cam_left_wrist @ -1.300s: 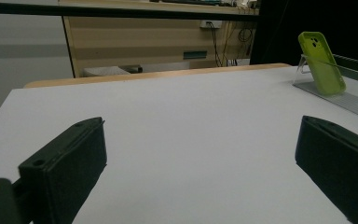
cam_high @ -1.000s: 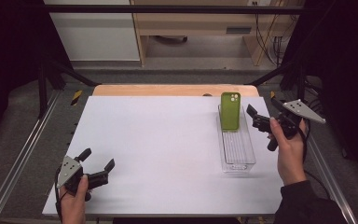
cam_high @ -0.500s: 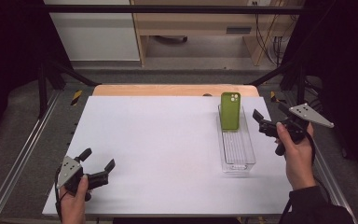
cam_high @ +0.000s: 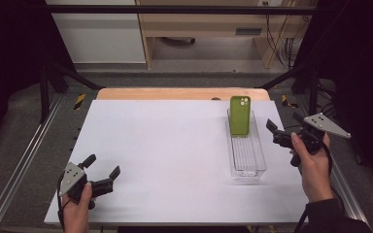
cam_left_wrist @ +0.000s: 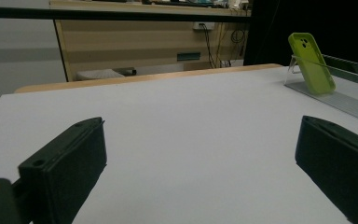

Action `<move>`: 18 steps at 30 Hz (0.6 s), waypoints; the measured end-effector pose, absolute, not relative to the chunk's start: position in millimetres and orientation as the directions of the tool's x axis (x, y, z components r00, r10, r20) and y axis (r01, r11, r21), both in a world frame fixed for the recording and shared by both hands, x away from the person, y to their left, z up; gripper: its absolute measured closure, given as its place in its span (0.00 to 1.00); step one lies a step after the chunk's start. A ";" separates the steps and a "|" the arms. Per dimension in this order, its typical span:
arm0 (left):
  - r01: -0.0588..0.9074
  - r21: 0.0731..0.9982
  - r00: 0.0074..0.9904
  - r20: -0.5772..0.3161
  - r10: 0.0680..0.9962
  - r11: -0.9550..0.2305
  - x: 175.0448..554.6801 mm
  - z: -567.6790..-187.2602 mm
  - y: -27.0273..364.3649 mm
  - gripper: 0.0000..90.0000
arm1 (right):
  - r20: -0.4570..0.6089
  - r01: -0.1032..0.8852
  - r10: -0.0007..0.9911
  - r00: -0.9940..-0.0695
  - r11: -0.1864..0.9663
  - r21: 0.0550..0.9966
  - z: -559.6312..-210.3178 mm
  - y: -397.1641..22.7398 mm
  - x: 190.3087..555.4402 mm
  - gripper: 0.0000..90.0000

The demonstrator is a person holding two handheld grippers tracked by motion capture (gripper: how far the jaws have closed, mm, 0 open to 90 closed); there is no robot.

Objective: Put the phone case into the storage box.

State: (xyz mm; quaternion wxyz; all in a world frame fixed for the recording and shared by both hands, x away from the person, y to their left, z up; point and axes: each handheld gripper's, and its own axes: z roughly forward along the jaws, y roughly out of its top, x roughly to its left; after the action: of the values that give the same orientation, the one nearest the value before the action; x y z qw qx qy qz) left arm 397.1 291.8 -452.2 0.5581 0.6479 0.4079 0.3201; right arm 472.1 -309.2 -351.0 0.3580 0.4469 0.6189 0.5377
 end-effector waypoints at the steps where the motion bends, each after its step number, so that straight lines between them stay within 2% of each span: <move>1: 0.172 0.984 0.463 -0.040 0.885 -0.046 397.1 -452.2 291.6 0.02 | 0.038 0.168 0.938 -0.344 0.022 0.986 -351.5 -310.0 471.4 0.03; 18: 0.174 0.983 0.478 -0.037 0.878 -0.053 396.9 -452.1 289.5 0.02 | 0.047 0.170 0.935 -0.351 0.014 0.985 -368.7 -322.9 460.3 0.03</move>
State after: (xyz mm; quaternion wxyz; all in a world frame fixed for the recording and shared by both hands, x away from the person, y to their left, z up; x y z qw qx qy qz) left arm 396.9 289.5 -452.1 0.5584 0.6535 0.4022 0.3152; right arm 460.3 -322.9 -368.7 0.3531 0.4469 0.6184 0.5415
